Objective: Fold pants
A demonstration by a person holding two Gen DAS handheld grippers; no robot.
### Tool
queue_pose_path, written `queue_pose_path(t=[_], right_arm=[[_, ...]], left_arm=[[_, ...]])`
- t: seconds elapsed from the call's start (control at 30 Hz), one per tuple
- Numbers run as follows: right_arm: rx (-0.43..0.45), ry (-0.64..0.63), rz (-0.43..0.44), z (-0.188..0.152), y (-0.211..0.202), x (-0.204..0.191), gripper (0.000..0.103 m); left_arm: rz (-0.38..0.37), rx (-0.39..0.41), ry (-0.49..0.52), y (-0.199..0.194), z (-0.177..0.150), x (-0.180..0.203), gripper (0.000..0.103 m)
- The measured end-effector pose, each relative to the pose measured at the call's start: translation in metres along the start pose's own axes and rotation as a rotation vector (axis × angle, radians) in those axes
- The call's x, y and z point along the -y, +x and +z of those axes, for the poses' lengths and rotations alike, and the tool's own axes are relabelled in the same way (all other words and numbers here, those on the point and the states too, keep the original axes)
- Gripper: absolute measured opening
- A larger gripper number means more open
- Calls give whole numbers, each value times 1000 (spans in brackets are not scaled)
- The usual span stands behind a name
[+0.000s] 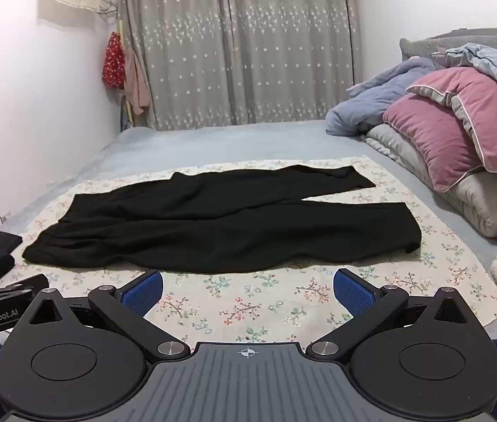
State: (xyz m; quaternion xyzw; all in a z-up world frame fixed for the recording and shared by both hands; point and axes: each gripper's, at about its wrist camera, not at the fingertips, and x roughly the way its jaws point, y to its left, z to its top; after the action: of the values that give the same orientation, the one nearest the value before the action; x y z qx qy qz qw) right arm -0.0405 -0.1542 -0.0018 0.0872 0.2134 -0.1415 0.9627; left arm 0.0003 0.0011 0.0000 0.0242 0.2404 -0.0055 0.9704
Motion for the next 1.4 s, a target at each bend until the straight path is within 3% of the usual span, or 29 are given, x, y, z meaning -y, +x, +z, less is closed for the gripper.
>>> queue_pose_path(t=[0.27,0.33,0.57,1.4], right_arm=[[2,-2,-9,2,-1,0,103],[0,0,-9,3,-1,5,103],[-1,-8,-13,0,2,6,103],[1,-8,-41,-2,0,14,103]], left_arm=[[17,10,34,-9,-3,17,101],[-13,-2,18,-2,0,2,101],[-29,-14,10,-2,1,2,101],[-37,-7,-8,0,-2,1,101]])
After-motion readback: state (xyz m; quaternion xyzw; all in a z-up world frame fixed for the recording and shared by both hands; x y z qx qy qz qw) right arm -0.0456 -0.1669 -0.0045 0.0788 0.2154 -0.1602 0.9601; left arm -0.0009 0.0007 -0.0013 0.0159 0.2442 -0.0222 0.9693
